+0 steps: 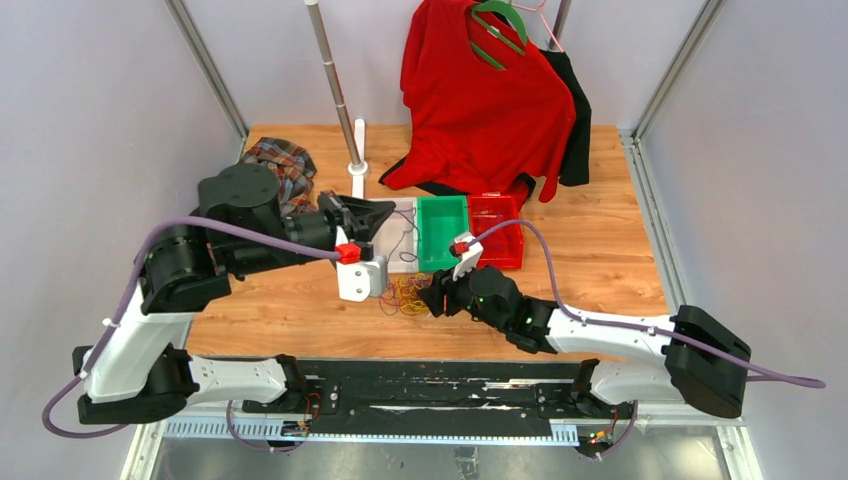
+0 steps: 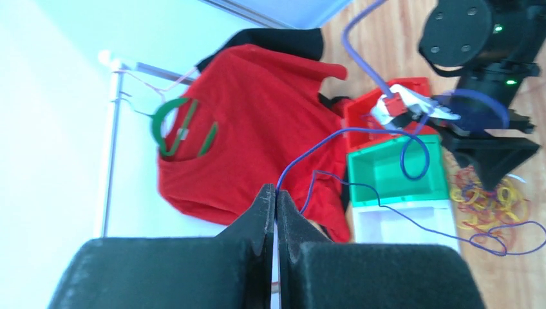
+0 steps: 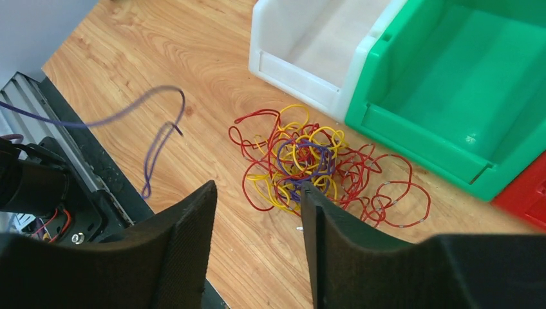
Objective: Untangle the cables
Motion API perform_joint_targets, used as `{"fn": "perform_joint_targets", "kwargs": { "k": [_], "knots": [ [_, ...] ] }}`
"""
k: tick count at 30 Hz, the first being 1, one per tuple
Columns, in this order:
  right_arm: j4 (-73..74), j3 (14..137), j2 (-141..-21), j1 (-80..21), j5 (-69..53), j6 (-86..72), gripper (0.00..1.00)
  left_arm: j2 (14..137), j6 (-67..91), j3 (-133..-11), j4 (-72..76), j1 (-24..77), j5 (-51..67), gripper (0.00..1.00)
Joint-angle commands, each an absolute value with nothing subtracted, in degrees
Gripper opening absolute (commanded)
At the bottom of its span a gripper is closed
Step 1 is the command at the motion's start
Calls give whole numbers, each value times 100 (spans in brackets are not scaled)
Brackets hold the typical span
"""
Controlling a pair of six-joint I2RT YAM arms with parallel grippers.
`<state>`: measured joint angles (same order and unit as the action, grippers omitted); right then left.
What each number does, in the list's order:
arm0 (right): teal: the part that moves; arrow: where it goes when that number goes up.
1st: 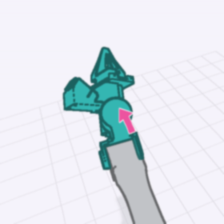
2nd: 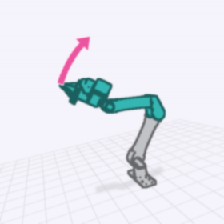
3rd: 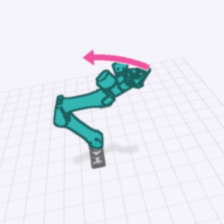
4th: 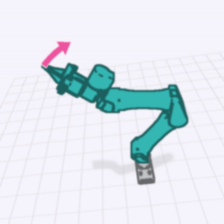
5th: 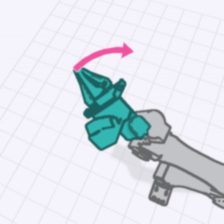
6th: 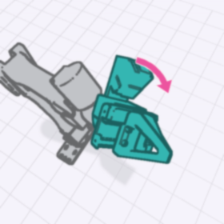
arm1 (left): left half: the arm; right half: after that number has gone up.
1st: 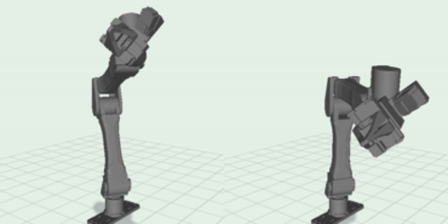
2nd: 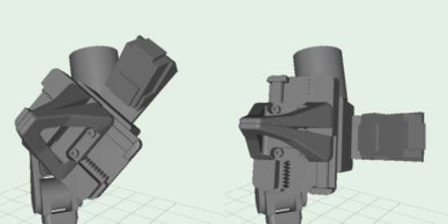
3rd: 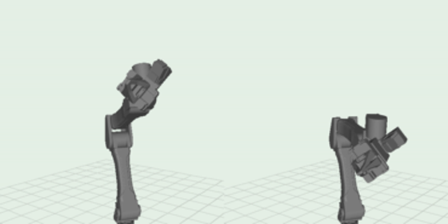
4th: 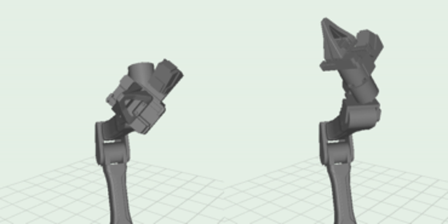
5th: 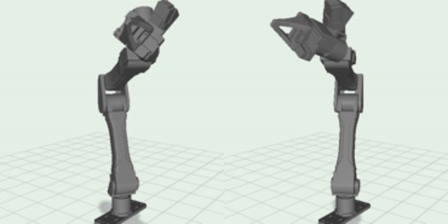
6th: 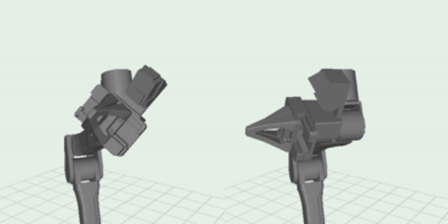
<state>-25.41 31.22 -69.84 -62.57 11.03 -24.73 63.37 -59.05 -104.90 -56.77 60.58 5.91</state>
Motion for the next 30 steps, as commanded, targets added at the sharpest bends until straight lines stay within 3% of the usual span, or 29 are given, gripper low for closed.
{"fn": "perform_joint_targets", "kwargs": {
  "k": [1,9,19,30],
  "knots": [
    [-2604,3159,-6705,-6354,1243,-2509,54,6415,-6375,-10918,-5645,6093,334,0],
    [-2286,3773,-6429,-6354,1082,-2144,64,6772,-6466,-11511,-5369,6094,285,0],
    [-1471,3854,-5788,-6041,2388,-1982,62,7117,-6291,-11188,-4483,6093,238,0],
    [-616,3634,-4504,-4613,2688,-2214,59,8132,-6307,-11671,-3127,6104,299,0]
  ]
}}
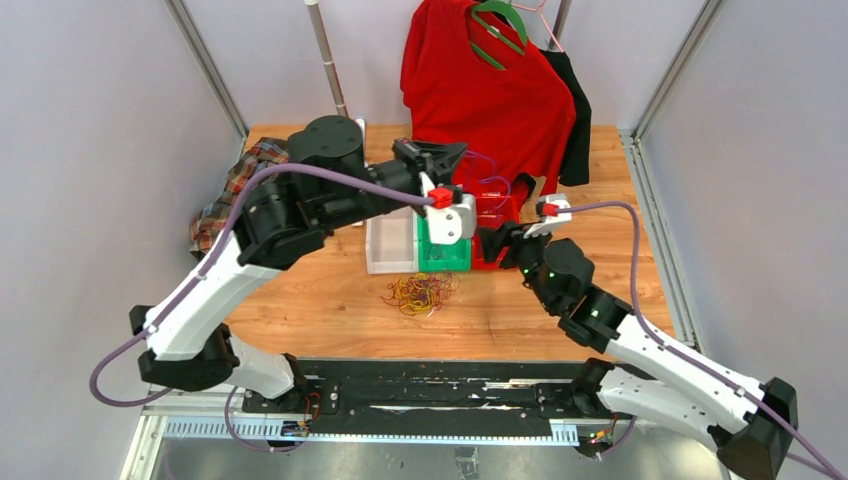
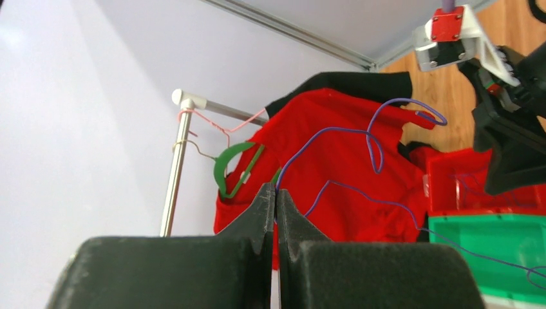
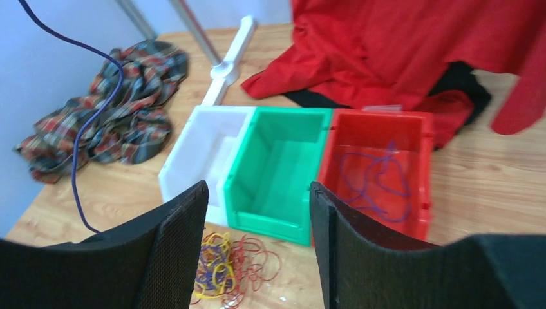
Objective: Untangle the cables
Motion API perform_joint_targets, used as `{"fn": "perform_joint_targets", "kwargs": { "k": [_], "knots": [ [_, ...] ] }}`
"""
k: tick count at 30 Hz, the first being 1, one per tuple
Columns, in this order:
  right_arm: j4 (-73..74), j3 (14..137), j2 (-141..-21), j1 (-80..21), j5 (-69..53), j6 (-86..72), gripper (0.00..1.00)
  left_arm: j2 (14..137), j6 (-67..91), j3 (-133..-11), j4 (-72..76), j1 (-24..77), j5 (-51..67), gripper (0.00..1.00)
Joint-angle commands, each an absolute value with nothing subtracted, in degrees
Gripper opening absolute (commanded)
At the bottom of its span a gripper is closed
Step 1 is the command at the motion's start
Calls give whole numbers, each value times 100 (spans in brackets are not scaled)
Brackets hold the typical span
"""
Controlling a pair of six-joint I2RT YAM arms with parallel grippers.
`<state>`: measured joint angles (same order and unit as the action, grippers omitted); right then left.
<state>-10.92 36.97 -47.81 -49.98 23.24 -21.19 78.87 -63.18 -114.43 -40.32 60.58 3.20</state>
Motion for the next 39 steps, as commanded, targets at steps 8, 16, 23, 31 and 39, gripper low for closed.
{"fn": "perform_joint_targets", "kwargs": {
  "k": [8,16,23,31,39],
  "knots": [
    [-457,3536,-4203,-4027,2339,-2259,58,8597,-6463,-11349,-926,6144,146,0],
    [-52,3496,-4128,-3731,3195,-2441,56,9067,-6326,-11131,-715,6136,140,0],
    [0,3244,-4003,-3406,3345,-2626,53,9501,-6293,-10909,-378,6080,0,0],
    [-4,2947,-3947,-3015,3119,-2793,52,10053,-6215,-10941,-102,5760,-60,0],
    [-38,2722,-3972,-2674,2803,-2936,52,10255,-6241,-10597,31,5436,8,0]
  ]
}}
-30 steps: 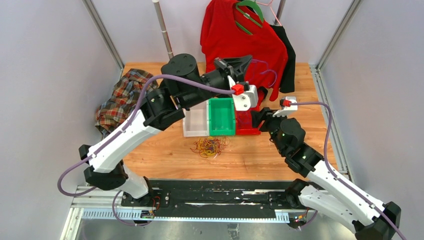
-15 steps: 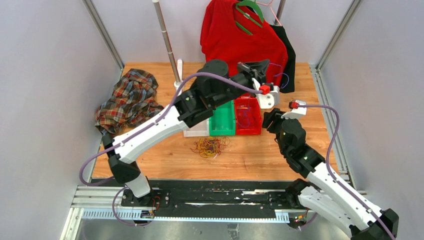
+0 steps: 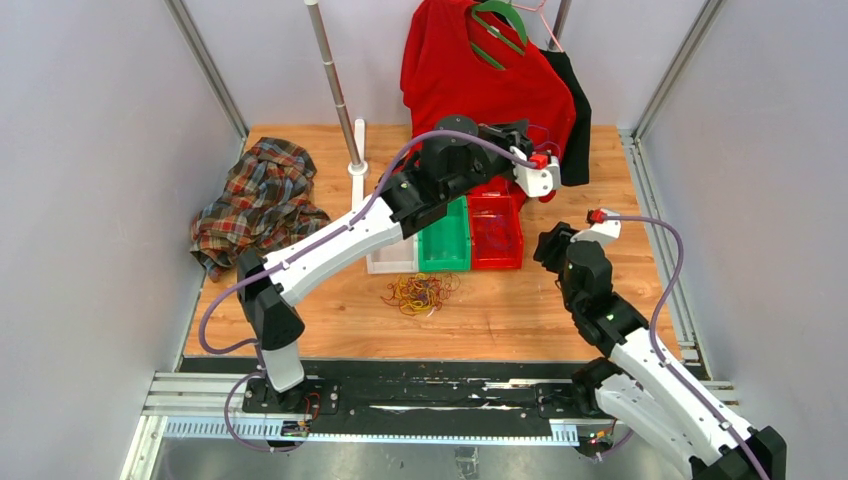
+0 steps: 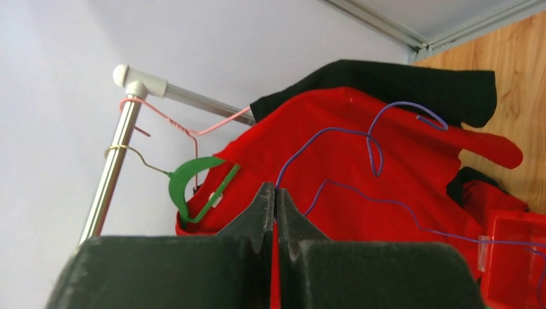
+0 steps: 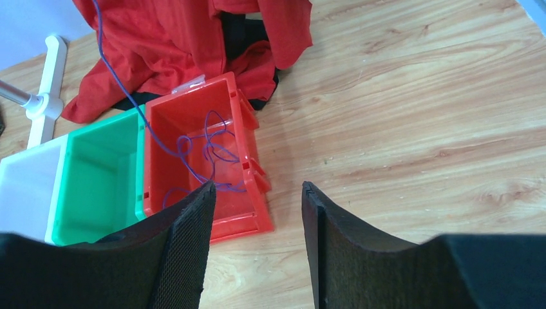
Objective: Untangle the cables
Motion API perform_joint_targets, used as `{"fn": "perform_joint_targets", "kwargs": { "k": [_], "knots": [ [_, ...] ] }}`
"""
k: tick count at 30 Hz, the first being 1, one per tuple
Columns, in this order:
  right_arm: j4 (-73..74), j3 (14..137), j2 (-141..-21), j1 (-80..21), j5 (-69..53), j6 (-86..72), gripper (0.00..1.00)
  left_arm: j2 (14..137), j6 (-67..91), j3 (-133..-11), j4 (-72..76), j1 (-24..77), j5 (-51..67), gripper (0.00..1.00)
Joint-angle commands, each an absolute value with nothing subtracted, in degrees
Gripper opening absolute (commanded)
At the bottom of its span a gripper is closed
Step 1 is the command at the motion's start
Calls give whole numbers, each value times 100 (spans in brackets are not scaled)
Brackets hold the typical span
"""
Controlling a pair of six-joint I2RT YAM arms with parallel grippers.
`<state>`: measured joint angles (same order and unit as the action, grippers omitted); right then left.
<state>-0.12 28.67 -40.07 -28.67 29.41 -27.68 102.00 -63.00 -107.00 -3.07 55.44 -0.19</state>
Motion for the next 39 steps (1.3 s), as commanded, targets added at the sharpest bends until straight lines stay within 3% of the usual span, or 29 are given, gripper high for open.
{"fn": "perform_joint_targets", "kwargs": {
  "k": [1,8,19,28,39],
  "knots": [
    [-43,2710,-3985,-2641,2777,-2938,52,10264,-6245,-10550,-7,5420,8,0],
    [16,2681,-3989,-2497,2634,-2964,51,10086,-5771,-9821,-353,5389,26,0],
    [305,2693,-3885,-2428,2648,-3090,50,10153,-3115,-9864,-1312,5388,67,0],
    [354,2846,-4010,-2309,2522,-3084,49,10029,-3595,-8993,-1475,5388,247,0],
    [356,2901,-4178,-2162,2364,-3173,48,10196,-3250,-8972,-1490,5346,1057,0]
  ]
}}
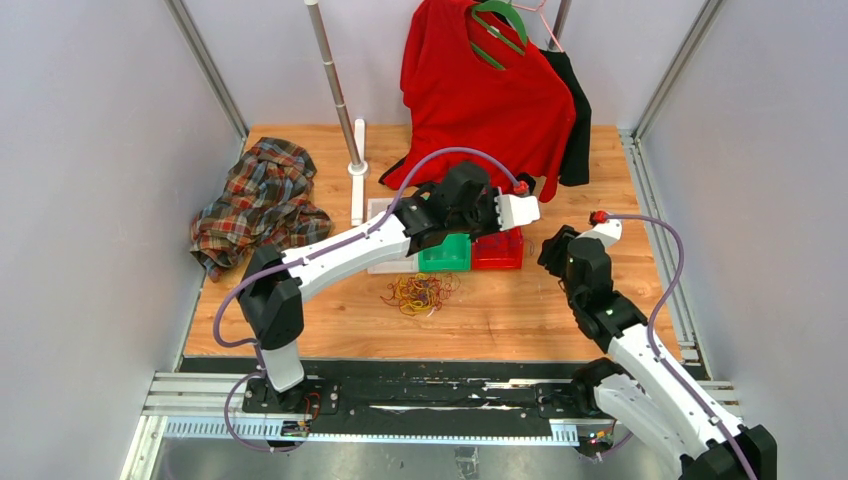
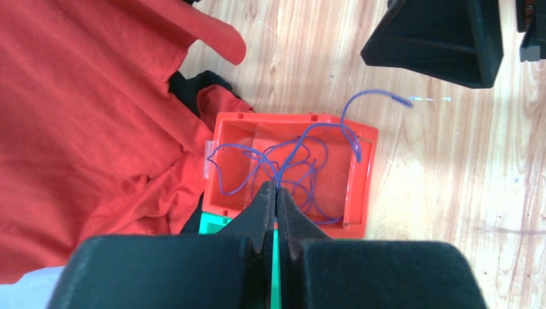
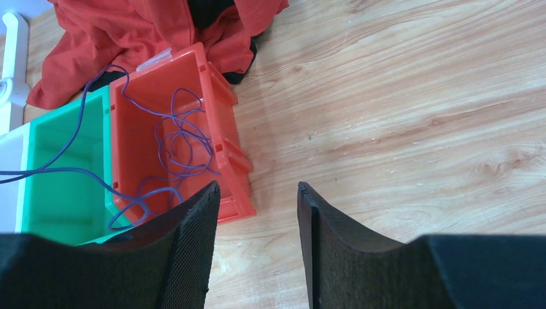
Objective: Untangle the cables
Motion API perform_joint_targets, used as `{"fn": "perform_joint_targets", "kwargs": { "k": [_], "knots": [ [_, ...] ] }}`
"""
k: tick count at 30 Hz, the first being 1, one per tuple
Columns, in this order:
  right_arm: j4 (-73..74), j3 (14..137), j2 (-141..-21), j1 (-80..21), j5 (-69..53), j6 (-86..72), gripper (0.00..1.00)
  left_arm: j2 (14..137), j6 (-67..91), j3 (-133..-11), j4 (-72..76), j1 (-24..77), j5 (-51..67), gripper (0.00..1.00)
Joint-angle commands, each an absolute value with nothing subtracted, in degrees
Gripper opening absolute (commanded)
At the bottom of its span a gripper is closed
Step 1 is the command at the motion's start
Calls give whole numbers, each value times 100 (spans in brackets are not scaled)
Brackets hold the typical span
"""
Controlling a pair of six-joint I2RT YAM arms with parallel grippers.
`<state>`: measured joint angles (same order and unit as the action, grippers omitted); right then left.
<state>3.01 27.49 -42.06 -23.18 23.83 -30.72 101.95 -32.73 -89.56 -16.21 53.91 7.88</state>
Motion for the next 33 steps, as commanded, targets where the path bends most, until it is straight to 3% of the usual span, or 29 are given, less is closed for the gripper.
{"fn": "perform_joint_targets", "kwargs": {
  "k": [1,10,20,25,27,30,33],
  "knots": [
    [353,2894,-4196,-2143,2344,-3189,48,10267,-3362,-8985,-1508,5303,1023,0],
    [292,2810,-4225,-1984,2216,-3267,48,11018,-4422,-9133,-1363,5049,313,0],
    [224,2598,-4171,-1811,2183,-3462,48,11835,-4457,-9708,-1279,5045,141,0],
    [402,2579,-3934,-1678,2191,-3506,53,12192,-4221,-10227,-1916,4972,368,1],
    [543,2613,-3820,-1640,2210,-3505,57,12251,-4043,-10440,-2300,4926,519,10],
    [637,2704,-3715,-1572,2161,-3497,61,12356,-3807,-10976,-3359,4796,1032,42],
    [681,2894,-3794,-1554,2060,-3419,62,12305,-3685,-11350,-4186,4669,1272,58]
  ]
}}
